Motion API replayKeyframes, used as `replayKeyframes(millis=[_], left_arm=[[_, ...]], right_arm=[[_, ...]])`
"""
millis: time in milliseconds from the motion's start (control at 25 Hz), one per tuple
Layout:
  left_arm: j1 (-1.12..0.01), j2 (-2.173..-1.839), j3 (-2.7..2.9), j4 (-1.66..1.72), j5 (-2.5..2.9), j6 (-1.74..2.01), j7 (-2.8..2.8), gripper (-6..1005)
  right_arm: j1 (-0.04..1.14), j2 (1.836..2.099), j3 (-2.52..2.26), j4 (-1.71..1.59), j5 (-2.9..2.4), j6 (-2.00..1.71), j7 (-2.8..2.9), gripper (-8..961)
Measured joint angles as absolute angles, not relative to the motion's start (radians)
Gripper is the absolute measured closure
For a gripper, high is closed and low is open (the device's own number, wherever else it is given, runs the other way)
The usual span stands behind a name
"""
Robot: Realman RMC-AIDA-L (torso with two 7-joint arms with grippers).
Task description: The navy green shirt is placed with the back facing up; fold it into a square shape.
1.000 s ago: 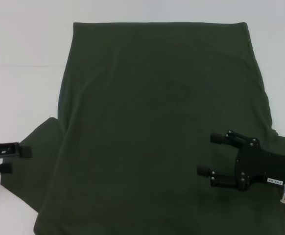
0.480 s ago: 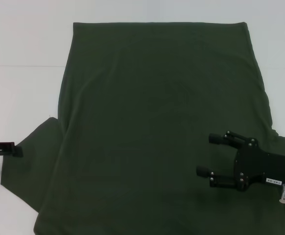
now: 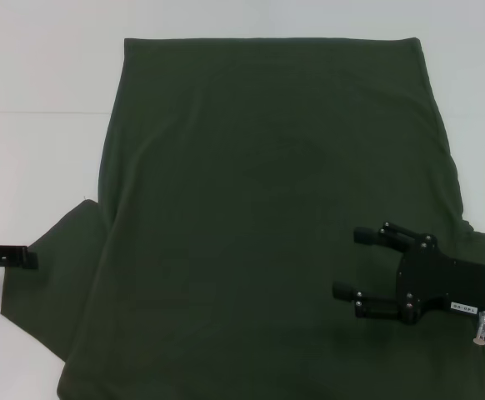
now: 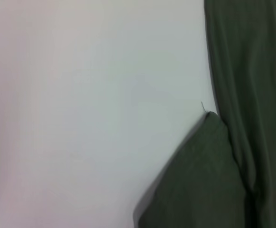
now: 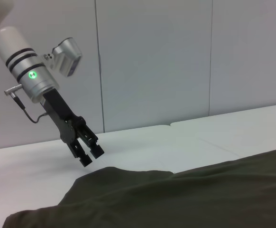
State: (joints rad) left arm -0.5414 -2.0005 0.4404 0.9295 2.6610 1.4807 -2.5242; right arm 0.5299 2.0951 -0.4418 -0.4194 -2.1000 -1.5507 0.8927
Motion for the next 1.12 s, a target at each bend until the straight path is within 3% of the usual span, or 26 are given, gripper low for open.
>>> replayKeyframes(millis=[1120], left_arm=[[-0.551, -2.001, 0.448, 0.877, 2.668, 1.442, -2.524, 89]], right_arm=[[0.533, 2.097, -0.443, -0.417, -2.100, -1.551, 0.893, 12]])
